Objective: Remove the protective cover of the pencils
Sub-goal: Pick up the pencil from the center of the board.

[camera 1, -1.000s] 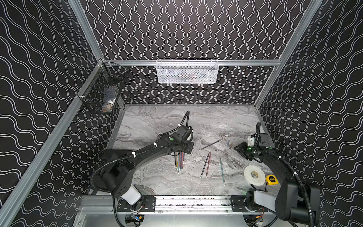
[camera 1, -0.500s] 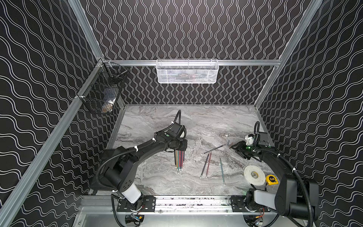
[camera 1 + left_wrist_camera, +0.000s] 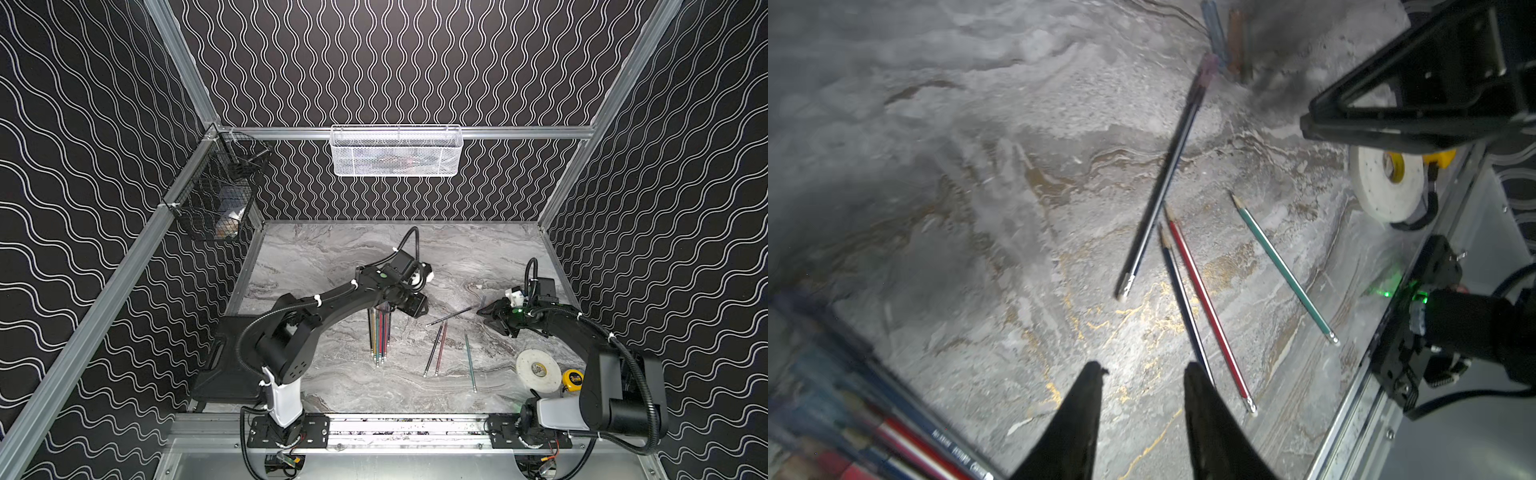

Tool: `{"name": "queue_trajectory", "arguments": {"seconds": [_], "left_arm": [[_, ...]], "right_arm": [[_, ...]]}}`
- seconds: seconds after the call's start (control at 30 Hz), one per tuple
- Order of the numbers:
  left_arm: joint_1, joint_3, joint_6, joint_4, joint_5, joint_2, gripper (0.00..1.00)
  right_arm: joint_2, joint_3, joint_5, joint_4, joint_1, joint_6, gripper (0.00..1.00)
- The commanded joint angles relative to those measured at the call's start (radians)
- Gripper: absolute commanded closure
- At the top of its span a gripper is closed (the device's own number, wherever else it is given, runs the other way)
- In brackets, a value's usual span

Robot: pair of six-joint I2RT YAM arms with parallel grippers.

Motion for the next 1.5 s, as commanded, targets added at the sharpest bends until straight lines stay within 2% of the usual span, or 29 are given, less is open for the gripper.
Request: {"name": "queue_trajectory", "arguments": {"seconds": [0.0,0.17,0.33,0.43,0.73,1.13,1.33,1.47], "left_arm": [[-0.043,0.085,0.217,-0.144,-0.048,0.057,0.55],[-0.101,0.187,0.302,-0.159,-0.107,0.147,0.44],[-0.153,0.352,0.339,-0.216,-0.264,0.298,0.46],[-0.160,0.452,0.331,-0.247,-0.271,0.380,0.50],[-0.203,0.610,0.296,-0.268,-0.304,0.532,0.51],[-0.201,0.726,0.276,-0.361,-0.377,0.660,0.62],[-0.152,0.690,0.265,-0.372,-0.388,0.654,0.80],[-0.119,0.642,0.270,-0.358,-0.387,0.624,0.87]], "right_arm": [[-0.040,0.014,0.004,-0.029,0.001,-0.008,0.58],[-0.147,0.001,0.055,-0.082,-0.001,-0.013,0.58],[-0.223,0.000,0.056,-0.134,-0.001,-0.022,0.58],[-0.247,-0.035,0.039,-0.113,-0.002,-0.001,0.58],[-0.290,-0.047,0.064,-0.119,-0.004,-0.002,0.58],[-0.305,-0.040,0.063,-0.129,-0.012,-0.001,0.58],[-0.299,-0.042,0.063,-0.127,-0.016,-0.007,0.58],[-0.296,-0.047,0.061,-0.123,-0.018,-0.008,0.58]]}}
